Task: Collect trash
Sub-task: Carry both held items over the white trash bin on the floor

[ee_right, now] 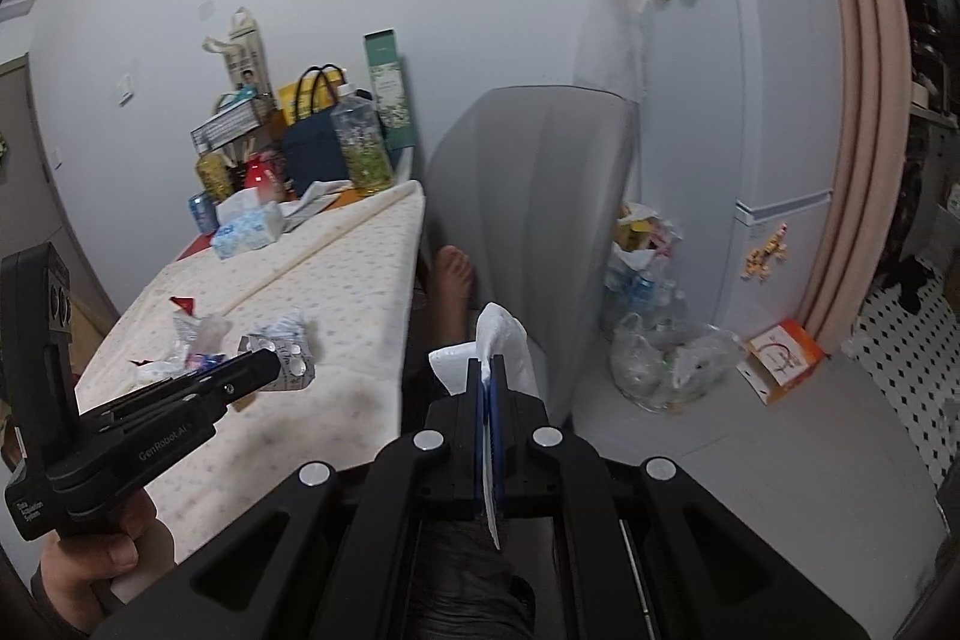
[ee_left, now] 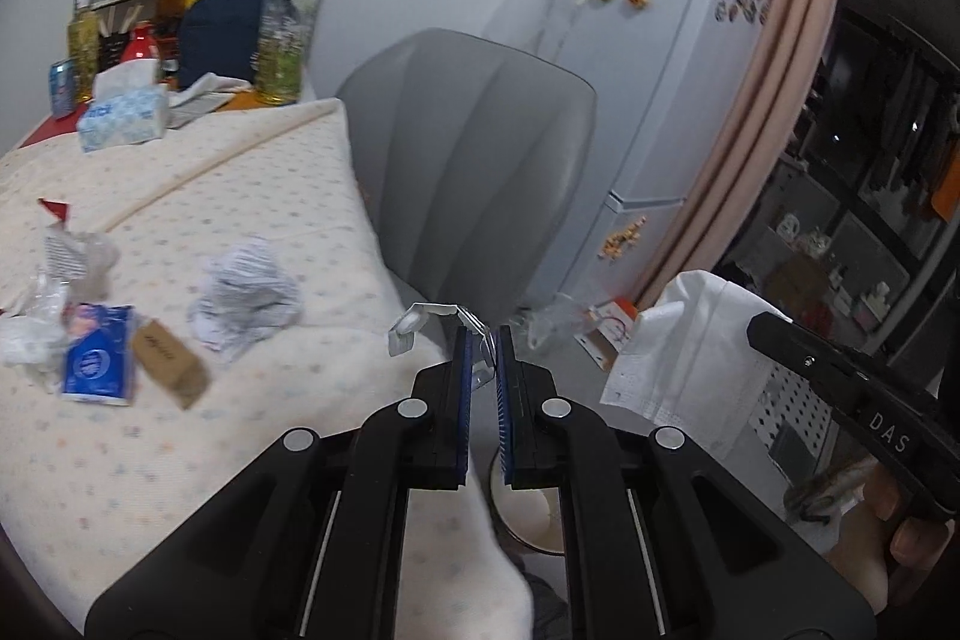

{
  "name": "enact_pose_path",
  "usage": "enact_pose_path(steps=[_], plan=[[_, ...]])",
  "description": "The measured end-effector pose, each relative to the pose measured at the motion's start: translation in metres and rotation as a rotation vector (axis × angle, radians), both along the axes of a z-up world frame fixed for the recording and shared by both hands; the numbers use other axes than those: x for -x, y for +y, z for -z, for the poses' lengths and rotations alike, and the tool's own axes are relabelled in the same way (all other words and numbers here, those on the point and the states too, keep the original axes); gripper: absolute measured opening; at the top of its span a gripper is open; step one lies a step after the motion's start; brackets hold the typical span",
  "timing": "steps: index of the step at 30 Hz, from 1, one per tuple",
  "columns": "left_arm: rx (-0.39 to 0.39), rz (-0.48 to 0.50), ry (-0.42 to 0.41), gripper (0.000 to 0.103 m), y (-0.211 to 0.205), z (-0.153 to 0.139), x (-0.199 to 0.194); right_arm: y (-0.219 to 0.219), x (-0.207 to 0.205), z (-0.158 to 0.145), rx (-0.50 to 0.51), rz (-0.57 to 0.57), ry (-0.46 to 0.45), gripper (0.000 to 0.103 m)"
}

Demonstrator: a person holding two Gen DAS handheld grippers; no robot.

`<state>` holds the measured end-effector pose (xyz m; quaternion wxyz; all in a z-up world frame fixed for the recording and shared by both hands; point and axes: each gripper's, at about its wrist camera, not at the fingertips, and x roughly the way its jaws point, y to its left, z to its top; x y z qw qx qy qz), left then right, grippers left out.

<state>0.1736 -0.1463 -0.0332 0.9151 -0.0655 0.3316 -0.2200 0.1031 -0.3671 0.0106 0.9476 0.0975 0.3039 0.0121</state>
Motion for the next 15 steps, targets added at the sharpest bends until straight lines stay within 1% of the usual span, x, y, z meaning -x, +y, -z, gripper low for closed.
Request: enact_pose_path(steps=[9,11,15], plan=[[-0.026,0.061,0.061,0.008,-0.076,0.026,-0.013,-0.055,-0.007,0.033,-0.029,0.083,0.062,0.003],[-0.036,0.085,0.081,0.008,-0.096,0.036,-0.016,-0.068,-0.008,0.043,-0.038,0.102,0.079,0.003],[-0.046,0.107,0.124,0.008,-0.124,0.055,-0.023,-0.091,-0.011,0.061,-0.055,0.147,0.110,0.003]])
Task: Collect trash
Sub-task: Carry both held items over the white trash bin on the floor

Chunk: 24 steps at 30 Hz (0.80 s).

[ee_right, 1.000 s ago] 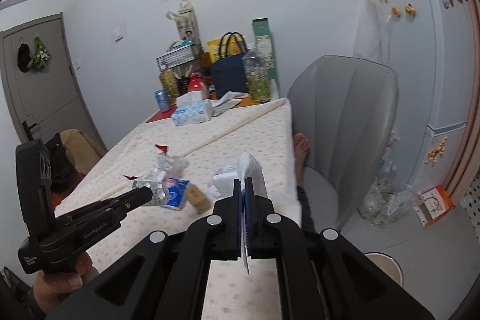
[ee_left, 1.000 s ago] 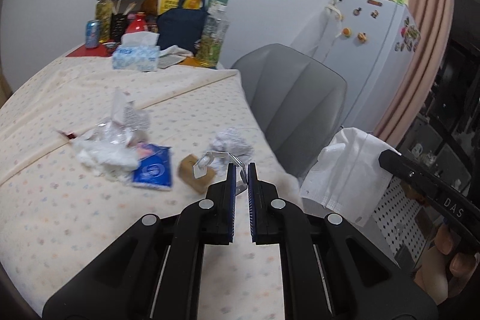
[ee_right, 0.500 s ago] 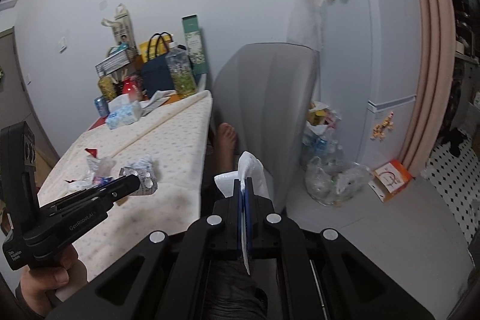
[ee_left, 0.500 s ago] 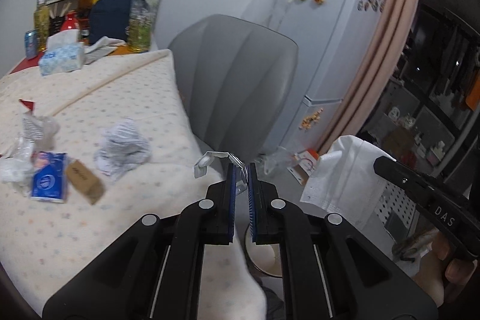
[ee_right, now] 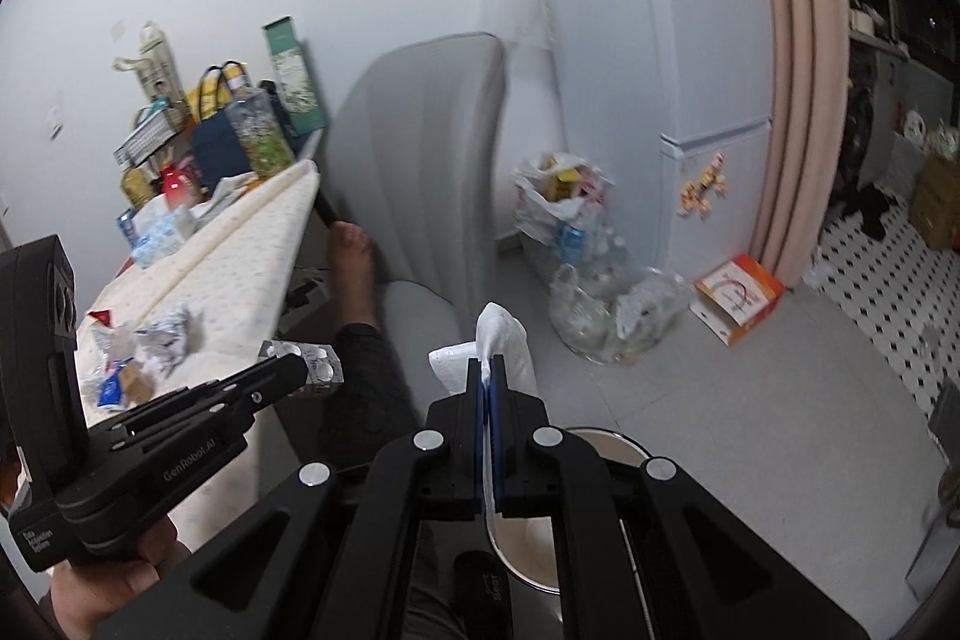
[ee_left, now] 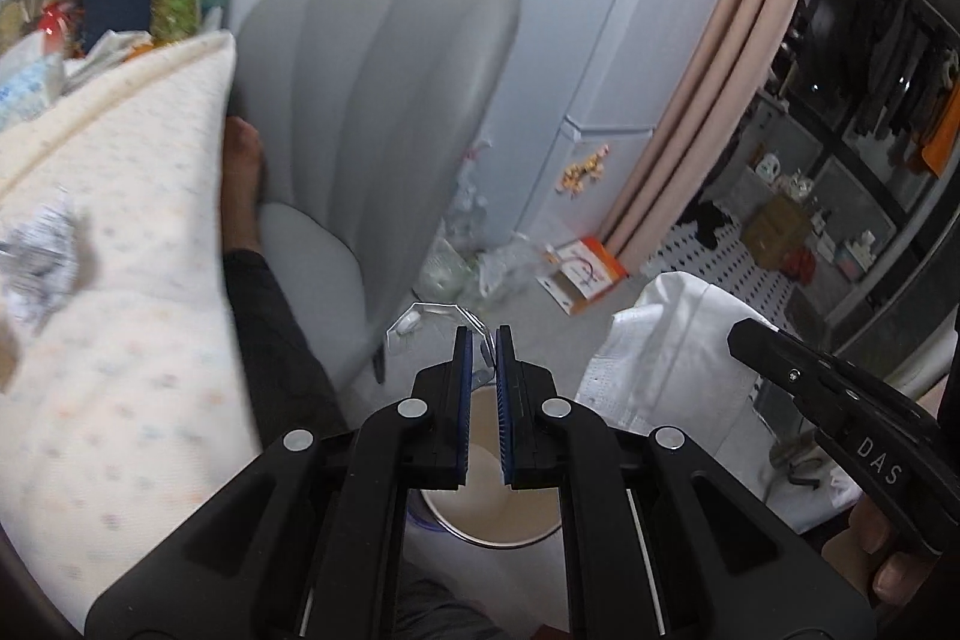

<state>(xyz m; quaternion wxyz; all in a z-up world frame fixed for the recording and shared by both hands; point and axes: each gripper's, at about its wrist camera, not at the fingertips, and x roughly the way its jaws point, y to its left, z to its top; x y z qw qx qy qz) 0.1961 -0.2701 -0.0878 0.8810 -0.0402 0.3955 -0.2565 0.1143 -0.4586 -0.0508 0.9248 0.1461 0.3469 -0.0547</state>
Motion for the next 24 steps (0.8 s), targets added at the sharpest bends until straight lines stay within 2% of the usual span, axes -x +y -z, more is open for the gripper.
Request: enact_pose_path(steps=[11,24], plan=[[-0.061,0.051,0.109,0.008,-0.065,0.060,-0.022,-0.058,-0.011,0.072,-0.070,0.091,0.110,0.003],[-0.106,0.044,0.190,0.008,-0.078,0.114,-0.052,-0.091,-0.045,0.159,-0.118,0.139,0.230,0.003]])
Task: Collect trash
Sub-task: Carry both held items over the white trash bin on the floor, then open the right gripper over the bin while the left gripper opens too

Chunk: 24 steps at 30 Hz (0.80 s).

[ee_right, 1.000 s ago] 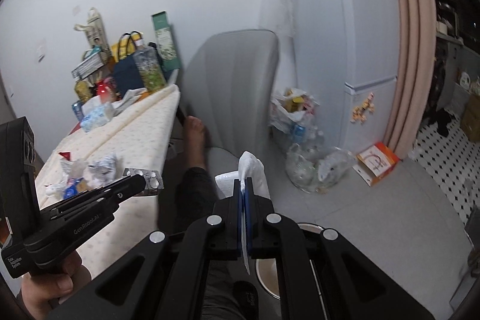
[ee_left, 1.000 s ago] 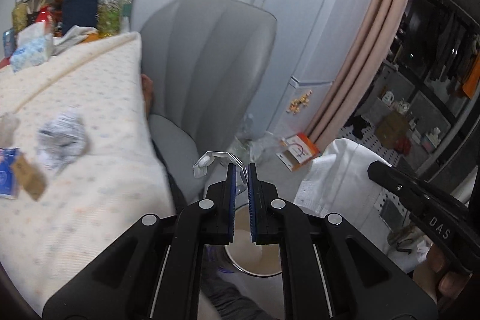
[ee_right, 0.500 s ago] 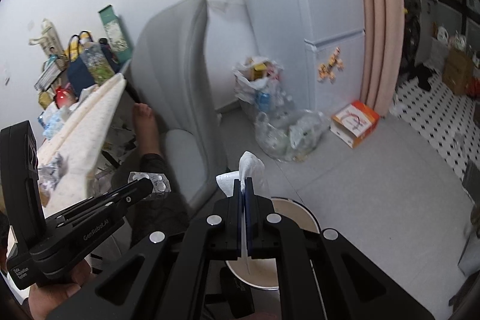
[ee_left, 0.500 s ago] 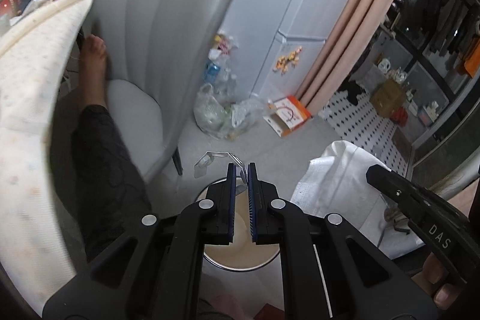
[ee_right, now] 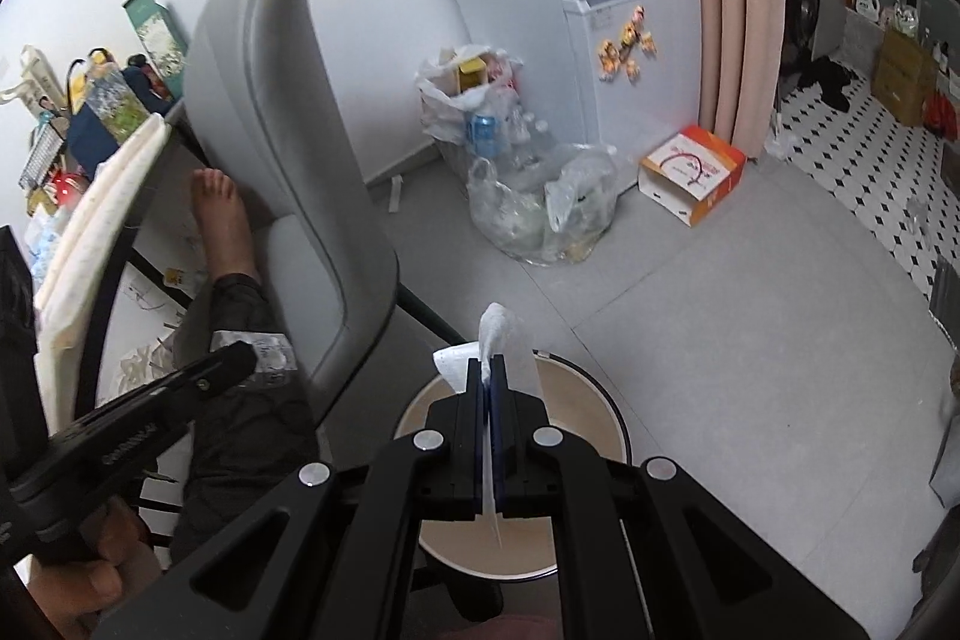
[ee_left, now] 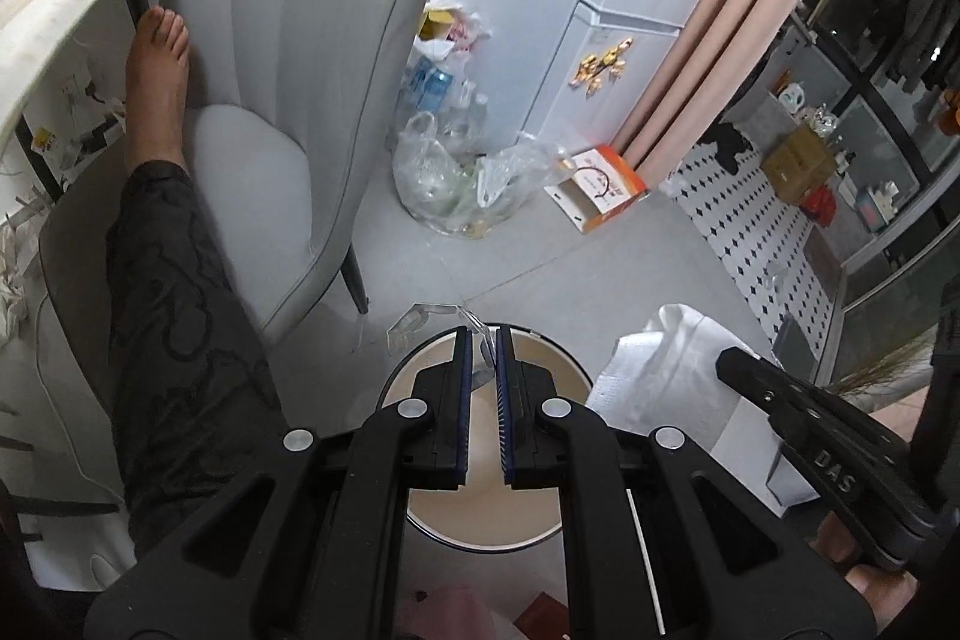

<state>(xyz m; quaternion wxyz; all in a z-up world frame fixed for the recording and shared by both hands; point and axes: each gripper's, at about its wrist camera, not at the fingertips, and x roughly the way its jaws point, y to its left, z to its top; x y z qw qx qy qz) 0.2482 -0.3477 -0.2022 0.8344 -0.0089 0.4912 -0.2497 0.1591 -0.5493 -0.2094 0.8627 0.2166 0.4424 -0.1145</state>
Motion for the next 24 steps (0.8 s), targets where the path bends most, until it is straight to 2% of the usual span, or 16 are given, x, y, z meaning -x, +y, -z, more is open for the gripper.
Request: enact_pose_path(steps=[6,9,11,12,13,18,24], plan=[[-0.018,-0.001,0.048,0.008,0.002,0.023,-0.009,-0.009,-0.015,0.037,-0.027,0.028,0.040,0.007],[-0.022,0.009,0.060,0.008,0.002,0.028,-0.010,-0.017,-0.016,0.060,-0.103,0.041,0.053,0.011],[-0.024,0.014,0.065,0.008,0.002,0.029,-0.009,-0.020,-0.014,0.068,-0.129,0.055,0.068,0.034],[-0.031,0.017,0.062,0.008,0.001,0.031,-0.009,-0.022,-0.012,0.070,-0.125,0.064,0.061,0.056],[-0.036,0.020,0.064,0.008,0.000,0.032,-0.008,-0.022,-0.009,0.070,-0.116,0.066,0.056,0.059],[-0.041,0.044,0.098,0.008,-0.011,0.043,-0.005,-0.032,0.005,0.060,-0.067,0.093,0.066,0.058],[-0.016,0.123,0.143,0.009,-0.039,0.052,0.010,-0.052,0.032,0.035,-0.012,0.150,0.053,0.067]])
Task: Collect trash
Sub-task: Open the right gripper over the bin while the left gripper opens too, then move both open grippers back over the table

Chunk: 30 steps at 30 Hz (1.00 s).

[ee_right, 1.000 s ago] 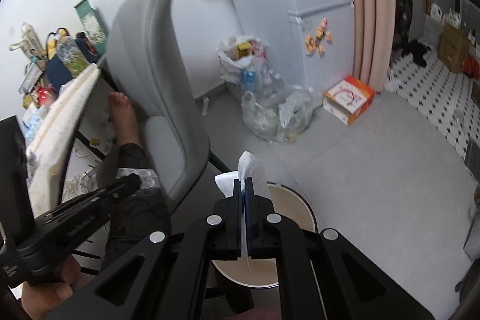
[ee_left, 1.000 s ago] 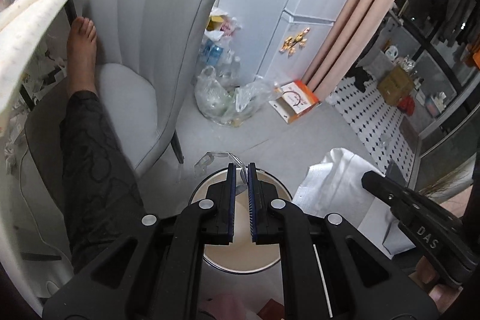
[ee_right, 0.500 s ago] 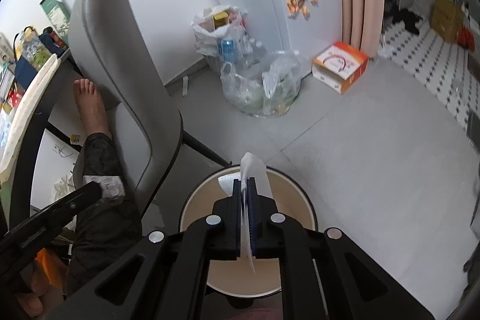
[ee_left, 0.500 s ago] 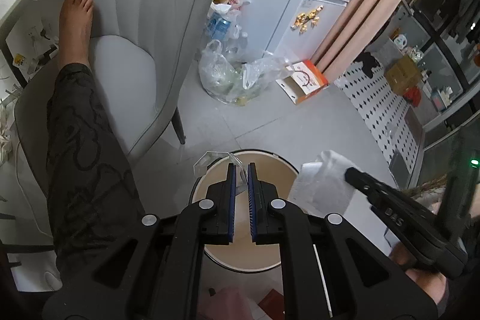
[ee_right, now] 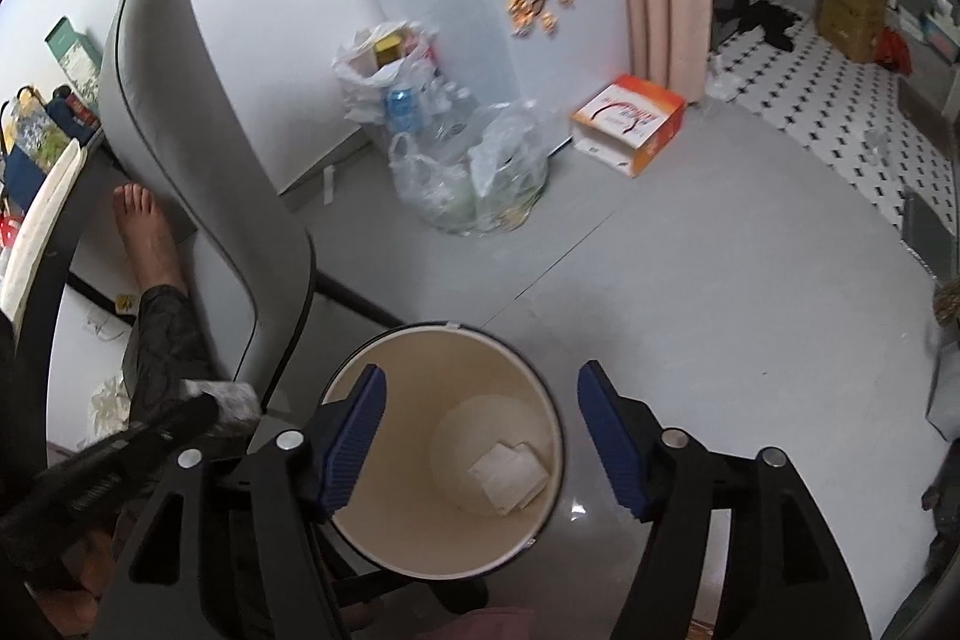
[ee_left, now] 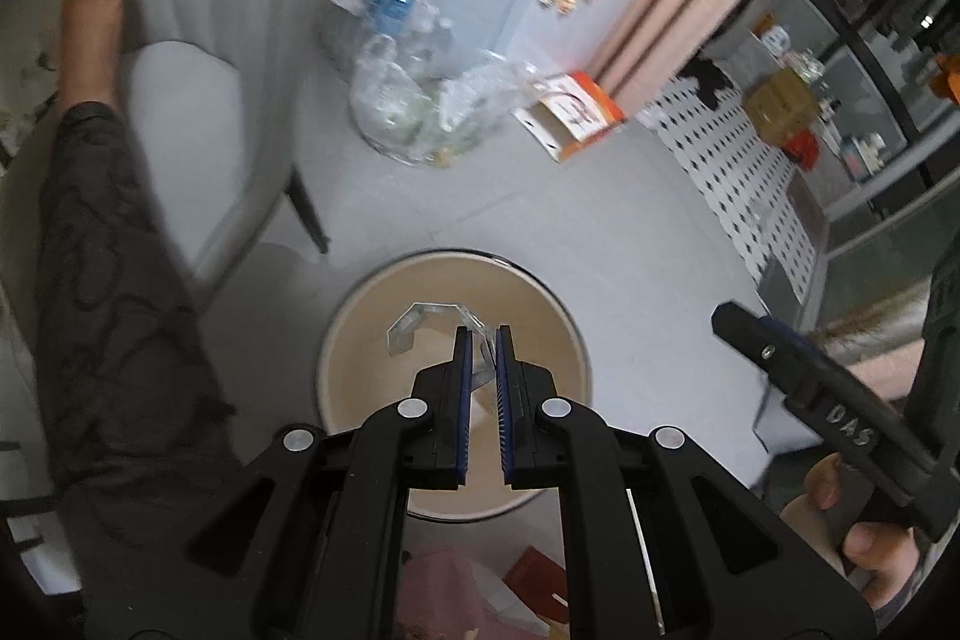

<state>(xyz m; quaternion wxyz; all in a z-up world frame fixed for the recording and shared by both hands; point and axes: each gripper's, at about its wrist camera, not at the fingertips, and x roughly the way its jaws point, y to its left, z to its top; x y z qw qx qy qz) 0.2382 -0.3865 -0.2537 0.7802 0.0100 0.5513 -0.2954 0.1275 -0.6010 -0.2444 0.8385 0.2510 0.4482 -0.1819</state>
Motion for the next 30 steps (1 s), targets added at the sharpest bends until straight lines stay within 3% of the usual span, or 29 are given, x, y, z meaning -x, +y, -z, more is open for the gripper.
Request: enact_pose_path(steps=[2,4,5,6,10,15,22,30], plan=[[0.000,0.003,0.002,0.012,-0.009,-0.002,0.005,-0.008,0.006,-0.009,0.005,0.020,-0.013,0.068],[0.027,0.007,0.023,0.038,-0.014,-0.004,0.007,-0.015,0.013,-0.019,0.013,0.039,-0.030,0.069],[0.042,0.003,0.022,0.063,-0.015,-0.007,0.008,-0.018,0.014,-0.023,0.015,0.045,-0.037,0.069],[0.053,-0.003,0.007,0.069,-0.014,-0.010,0.010,-0.021,0.017,-0.030,0.020,0.051,-0.050,0.070],[0.073,-0.004,-0.017,0.074,-0.014,-0.026,0.018,-0.020,0.020,-0.053,0.057,0.055,-0.100,0.077],[0.112,-0.032,-0.091,0.090,-0.006,-0.055,0.029,-0.016,0.024,-0.086,0.095,0.070,-0.156,0.084],[0.185,-0.099,-0.153,0.091,0.029,-0.101,0.037,0.006,0.031,-0.133,0.152,0.069,-0.241,0.095],[0.280,-0.186,-0.249,0.096,0.081,-0.160,0.051,0.057,0.028,-0.179,0.191,-0.010,-0.316,0.095]])
